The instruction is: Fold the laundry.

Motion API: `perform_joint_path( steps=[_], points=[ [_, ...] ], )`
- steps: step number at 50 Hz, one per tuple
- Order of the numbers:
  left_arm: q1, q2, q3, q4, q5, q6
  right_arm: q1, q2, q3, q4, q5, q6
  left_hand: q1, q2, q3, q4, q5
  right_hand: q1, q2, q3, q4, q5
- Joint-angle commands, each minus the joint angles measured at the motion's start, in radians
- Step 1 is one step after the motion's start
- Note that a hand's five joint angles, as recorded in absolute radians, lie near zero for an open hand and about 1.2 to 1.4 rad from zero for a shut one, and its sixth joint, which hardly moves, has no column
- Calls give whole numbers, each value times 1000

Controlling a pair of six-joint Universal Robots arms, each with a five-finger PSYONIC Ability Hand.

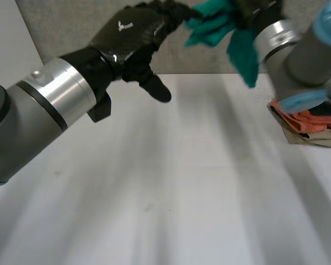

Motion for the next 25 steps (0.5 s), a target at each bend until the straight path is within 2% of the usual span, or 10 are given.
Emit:
perform_joint_path(
  steps=[1,5,11,18,21,25],
  points=[
    [2,17,-7,34,-4,-44,-185,-32,-26,24,-7,34,-11,-27,-32,-24,-41,346,239,236,199,274],
    [2,6,-16,34,-4,-45,-292,-22,-9,39,-22,45,-11,-27,-32,-24,-41,346,239,236,199,274],
    [-8,-12,-33,34,-3,-42,-455,63,33,62,-131,51,-11,-27,-32,-24,-41,346,239,236,199,274],
    [-11,-57,-51,36,-3,-38,-600,145,132,67,-185,31,-11,-27,-32,-24,-41,346,239,236,199,274],
    [-12,-64,-53,36,-3,-36,-625,148,180,67,-209,17,-8,-24,-29,-21,-38,346,239,236,199,274],
    [-14,-69,-50,36,-3,-39,-631,137,240,65,-310,-30,-8,-24,-29,-21,-38,346,239,236,199,274]
  ],
)
